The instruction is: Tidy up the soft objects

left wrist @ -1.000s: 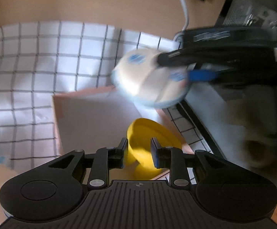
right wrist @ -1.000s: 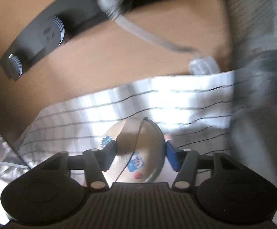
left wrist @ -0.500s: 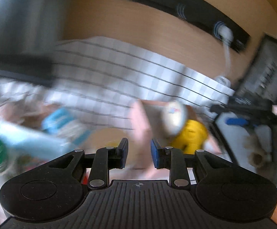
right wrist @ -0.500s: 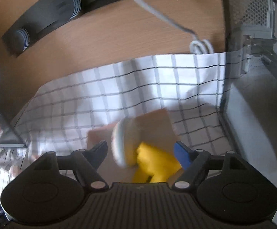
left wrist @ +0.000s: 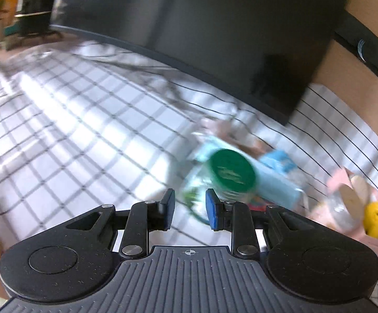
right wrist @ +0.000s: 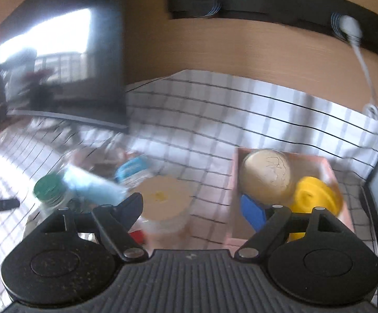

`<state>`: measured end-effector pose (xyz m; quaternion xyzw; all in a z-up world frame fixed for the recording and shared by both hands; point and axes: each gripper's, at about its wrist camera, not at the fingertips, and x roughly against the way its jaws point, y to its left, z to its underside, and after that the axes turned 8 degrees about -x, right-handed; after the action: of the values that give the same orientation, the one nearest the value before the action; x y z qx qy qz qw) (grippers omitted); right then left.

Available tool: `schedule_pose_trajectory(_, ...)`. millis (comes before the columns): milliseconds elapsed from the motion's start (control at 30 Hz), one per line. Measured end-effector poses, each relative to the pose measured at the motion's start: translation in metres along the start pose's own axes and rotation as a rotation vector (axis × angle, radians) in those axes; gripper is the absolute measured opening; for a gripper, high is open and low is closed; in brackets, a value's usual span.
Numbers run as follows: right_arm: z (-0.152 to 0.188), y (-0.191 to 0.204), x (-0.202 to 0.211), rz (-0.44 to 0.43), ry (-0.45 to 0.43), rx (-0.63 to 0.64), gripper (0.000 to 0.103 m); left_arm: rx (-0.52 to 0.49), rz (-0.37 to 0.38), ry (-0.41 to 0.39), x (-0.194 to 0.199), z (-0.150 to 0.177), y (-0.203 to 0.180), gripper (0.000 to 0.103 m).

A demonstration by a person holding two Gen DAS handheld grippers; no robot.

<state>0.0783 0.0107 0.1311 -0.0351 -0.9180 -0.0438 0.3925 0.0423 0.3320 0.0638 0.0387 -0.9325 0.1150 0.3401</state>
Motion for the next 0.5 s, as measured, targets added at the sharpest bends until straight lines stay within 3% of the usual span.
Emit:
schedule_pose_trajectory(167,0.008,0.028,-0.013,-0.033,0.066,0.047,0.083,0.031,-0.027,-0.011,-0.001,0.008,0.030,0.028)
schedule_pose_trajectory(300,0.020,0.046,-0.027,-0.052,0.145,0.081,0.083,0.038,-0.002,0.001,-0.003,0.020,0.043,0.028)
schedule_pose_trajectory(500,0.049,0.064,-0.048,-0.077,0.269,0.162,0.083,-0.057,0.194,0.051,-0.011,0.031,0.024,0.028)
